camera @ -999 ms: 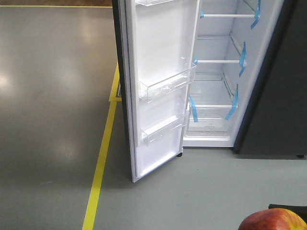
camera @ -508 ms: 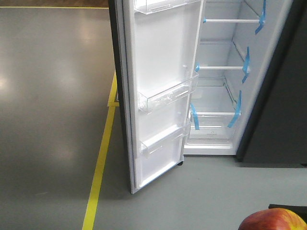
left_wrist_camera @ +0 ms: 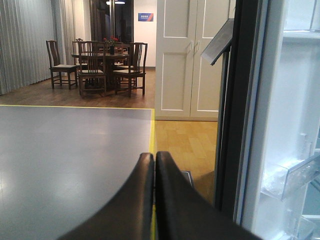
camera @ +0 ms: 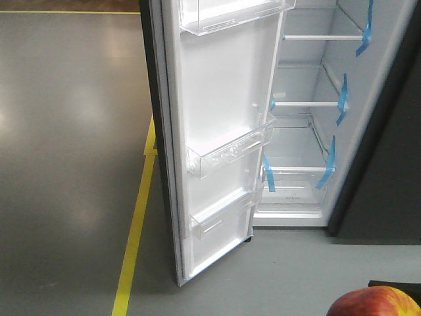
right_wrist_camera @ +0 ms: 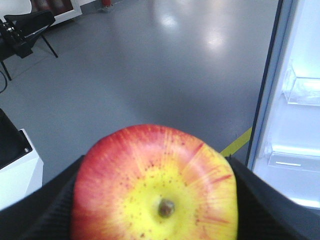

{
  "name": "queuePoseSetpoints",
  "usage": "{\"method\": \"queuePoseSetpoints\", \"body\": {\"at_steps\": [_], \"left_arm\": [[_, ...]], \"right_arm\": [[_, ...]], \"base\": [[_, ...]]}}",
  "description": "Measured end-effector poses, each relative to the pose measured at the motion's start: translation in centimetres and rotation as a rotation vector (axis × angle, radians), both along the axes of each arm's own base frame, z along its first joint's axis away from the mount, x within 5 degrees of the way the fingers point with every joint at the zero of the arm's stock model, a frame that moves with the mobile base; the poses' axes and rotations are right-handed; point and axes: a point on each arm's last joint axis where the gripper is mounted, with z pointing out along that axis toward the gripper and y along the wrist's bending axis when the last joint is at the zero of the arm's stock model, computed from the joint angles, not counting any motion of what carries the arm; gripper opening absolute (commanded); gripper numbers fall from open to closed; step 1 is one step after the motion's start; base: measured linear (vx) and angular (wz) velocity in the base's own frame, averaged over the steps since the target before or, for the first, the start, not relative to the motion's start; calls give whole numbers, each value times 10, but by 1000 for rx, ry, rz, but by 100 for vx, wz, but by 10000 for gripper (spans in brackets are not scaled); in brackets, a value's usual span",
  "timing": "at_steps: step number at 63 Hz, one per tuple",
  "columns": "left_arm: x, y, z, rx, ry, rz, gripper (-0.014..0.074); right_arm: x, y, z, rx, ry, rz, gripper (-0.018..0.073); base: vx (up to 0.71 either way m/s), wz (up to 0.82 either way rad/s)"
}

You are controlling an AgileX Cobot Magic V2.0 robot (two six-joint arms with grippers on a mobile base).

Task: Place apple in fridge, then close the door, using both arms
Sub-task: 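Approach close to the refrigerator's open compartment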

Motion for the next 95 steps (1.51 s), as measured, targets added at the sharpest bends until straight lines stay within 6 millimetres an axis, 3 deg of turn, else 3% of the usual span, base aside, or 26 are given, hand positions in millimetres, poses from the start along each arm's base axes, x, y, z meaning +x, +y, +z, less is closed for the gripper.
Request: {"method": "queuePoseSetpoints", "body": {"at_steps": [95], "left_arm": [[0,0,0,0,0,0,-6]], "right_arm": [[0,0,0,0,1,1,363]], "base": [[13,0]]}}
